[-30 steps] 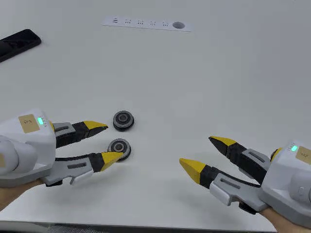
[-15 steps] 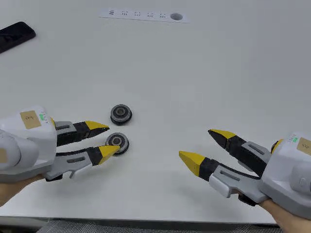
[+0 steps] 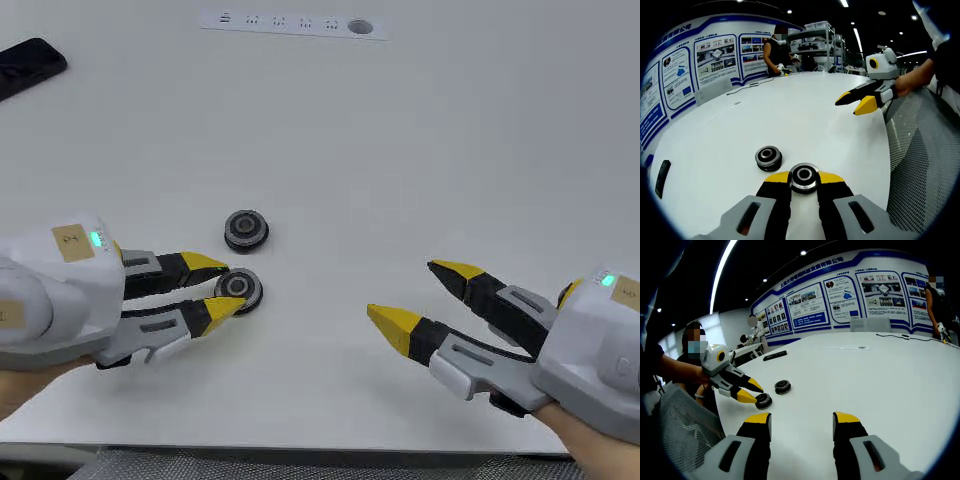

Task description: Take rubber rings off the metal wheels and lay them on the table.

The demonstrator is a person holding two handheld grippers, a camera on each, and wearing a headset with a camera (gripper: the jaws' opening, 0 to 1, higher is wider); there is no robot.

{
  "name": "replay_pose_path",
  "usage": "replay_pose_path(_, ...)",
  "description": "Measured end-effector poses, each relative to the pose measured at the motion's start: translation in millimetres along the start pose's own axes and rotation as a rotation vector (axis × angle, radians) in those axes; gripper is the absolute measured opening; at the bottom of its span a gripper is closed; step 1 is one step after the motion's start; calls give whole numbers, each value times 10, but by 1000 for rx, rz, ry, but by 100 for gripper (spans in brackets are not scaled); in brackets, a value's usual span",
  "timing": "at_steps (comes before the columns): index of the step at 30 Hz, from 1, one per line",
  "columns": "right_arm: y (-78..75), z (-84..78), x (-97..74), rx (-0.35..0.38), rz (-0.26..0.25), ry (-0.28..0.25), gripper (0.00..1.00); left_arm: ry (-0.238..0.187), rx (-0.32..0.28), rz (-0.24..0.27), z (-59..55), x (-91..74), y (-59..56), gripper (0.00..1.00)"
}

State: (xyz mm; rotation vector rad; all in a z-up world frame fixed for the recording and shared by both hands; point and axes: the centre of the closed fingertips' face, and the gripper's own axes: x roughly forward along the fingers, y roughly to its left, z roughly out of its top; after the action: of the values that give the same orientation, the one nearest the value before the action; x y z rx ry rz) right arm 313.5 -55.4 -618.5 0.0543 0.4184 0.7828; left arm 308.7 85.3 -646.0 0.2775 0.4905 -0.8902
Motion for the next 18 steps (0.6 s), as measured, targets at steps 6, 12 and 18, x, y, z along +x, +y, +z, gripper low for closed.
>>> replay_pose_path(6,-5,7,-1,2,0,-2,51,6,0,-3,-5,13,5,19)
replay_pose_path(12,-17,17,0,5,-2,-6,50,10,10,-12,-8,13,-7,16)
replay_pose_path(18,-31,33,-1,13,-6,-14,50,33,26,-31,-37,14,-27,15)
